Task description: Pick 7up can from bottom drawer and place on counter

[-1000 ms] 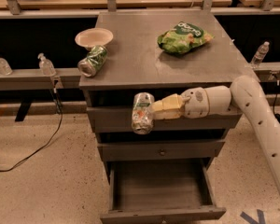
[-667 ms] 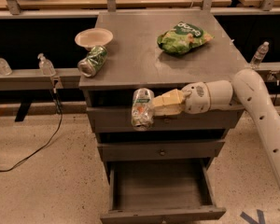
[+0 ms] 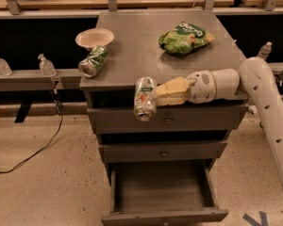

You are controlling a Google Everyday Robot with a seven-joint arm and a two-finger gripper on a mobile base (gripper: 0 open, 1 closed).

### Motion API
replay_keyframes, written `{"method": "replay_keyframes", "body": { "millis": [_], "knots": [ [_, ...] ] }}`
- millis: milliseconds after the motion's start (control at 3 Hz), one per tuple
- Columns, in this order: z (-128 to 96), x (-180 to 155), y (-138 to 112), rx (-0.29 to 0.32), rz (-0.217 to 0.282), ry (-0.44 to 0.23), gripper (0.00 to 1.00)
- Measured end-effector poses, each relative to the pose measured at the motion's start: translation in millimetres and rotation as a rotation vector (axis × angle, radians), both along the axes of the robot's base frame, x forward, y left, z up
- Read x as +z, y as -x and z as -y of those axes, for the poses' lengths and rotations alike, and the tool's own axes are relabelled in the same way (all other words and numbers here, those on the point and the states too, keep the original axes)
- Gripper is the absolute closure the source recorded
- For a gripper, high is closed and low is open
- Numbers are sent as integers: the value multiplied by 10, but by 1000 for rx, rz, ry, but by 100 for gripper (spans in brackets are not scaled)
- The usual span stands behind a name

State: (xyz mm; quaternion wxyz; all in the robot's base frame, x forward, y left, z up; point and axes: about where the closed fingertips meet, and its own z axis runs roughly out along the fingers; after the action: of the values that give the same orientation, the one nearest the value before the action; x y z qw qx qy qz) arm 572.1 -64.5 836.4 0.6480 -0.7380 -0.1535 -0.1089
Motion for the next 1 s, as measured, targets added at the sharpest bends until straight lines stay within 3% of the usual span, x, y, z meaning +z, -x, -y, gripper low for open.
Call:
{"method": "replay_keyframes", "body": {
  "millis": [667, 1000],
  "knots": [
    [35, 389, -125, -20, 0, 12, 100],
    [234, 554, -551, -132, -24, 1, 100]
  ]
}}
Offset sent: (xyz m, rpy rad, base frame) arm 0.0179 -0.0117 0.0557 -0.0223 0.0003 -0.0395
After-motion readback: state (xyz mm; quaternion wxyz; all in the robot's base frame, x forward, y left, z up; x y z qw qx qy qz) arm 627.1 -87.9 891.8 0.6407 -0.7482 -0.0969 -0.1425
